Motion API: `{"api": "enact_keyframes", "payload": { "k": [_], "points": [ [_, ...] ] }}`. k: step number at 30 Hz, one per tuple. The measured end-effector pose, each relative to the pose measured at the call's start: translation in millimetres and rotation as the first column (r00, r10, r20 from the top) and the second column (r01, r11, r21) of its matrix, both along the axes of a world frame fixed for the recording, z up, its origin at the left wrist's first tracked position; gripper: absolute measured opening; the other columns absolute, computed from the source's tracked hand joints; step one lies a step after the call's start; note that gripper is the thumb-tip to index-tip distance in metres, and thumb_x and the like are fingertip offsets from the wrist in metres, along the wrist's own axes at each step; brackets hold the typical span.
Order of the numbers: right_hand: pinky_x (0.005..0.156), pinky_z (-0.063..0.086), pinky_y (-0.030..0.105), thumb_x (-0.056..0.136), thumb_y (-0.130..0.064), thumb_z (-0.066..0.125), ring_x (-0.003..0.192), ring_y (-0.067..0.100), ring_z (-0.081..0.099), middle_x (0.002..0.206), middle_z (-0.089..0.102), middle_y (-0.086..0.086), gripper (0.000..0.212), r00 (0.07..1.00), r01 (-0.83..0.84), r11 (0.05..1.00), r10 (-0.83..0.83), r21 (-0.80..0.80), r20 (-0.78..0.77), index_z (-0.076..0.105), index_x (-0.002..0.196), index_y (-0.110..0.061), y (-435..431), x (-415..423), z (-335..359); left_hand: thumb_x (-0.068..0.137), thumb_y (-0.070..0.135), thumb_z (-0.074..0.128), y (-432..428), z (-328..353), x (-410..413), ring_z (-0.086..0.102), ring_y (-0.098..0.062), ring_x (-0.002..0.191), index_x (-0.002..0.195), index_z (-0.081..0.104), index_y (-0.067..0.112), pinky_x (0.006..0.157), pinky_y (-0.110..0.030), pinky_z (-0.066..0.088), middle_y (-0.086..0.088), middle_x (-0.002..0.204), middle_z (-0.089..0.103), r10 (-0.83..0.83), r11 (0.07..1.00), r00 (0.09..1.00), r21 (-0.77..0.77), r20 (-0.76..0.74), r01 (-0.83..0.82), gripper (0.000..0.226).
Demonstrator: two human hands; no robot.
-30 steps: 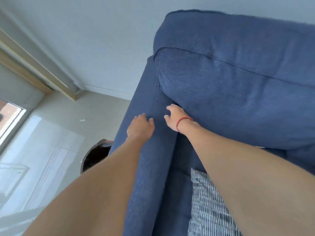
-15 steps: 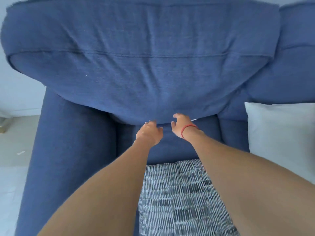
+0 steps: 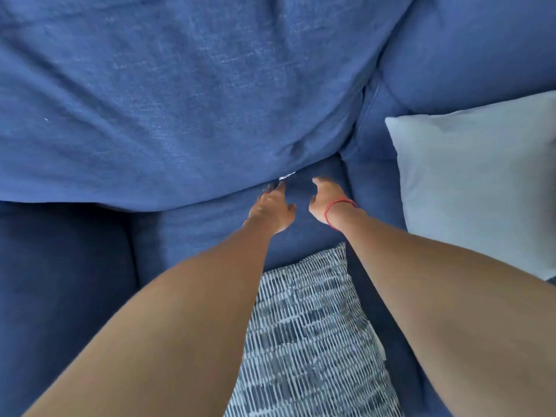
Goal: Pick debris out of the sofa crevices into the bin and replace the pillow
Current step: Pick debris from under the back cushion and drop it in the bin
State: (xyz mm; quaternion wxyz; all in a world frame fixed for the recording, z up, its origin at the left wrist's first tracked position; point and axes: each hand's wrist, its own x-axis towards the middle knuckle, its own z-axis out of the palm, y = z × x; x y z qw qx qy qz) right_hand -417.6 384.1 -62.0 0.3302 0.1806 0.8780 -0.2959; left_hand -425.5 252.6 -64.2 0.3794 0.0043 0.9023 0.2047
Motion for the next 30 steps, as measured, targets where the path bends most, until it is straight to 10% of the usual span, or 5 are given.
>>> {"api": "enact_keyframes", "payload": {
  "k": [11,16,30],
  "points": [
    [0.117,0.030,0.039,0.088,-0.002,0.044,0.146,0.025,0.019,0.162,0.003,-0.002,0.070,0.991,-0.126,0.992,0.126,0.010,-0.050,0.026,0.148,-0.034,21.1,-39.1,-49.9,0.086,0.025,0.065,28.5,-45.8,-28.1,0.022,-0.026,0.145,0.152,0.016,0.029,0.111,-0.030,0.031,-0.007,0.159,0.019,0.054,0.997,0.998,0.049,0.013,-0.054,0.082],
    [0.111,0.035,0.045,0.087,-0.006,0.047,0.137,0.030,0.025,0.150,0.029,0.007,0.061,0.960,-0.281,0.948,0.280,0.147,0.029,0.034,0.142,-0.030,20.5,-53.5,-55.1,0.085,0.026,0.068,23.6,-51.1,-30.1,0.022,-0.022,0.145,0.152,0.018,0.027,0.116,-0.030,0.024,-0.004,0.157,0.025,0.060,0.995,0.998,0.083,0.008,-0.060,0.083],
    [0.113,0.035,0.045,0.087,-0.005,0.056,0.147,0.028,0.011,0.159,0.014,0.007,0.077,0.921,-0.386,0.907,0.366,0.172,0.134,0.017,0.152,-0.019,11.8,-71.7,-53.8,0.087,0.038,0.064,24.5,-51.3,-46.0,0.017,-0.025,0.147,0.153,0.009,0.017,0.119,-0.033,0.021,-0.008,0.158,0.020,-0.097,0.994,0.988,-0.043,0.119,0.103,0.089]
  ]
}}
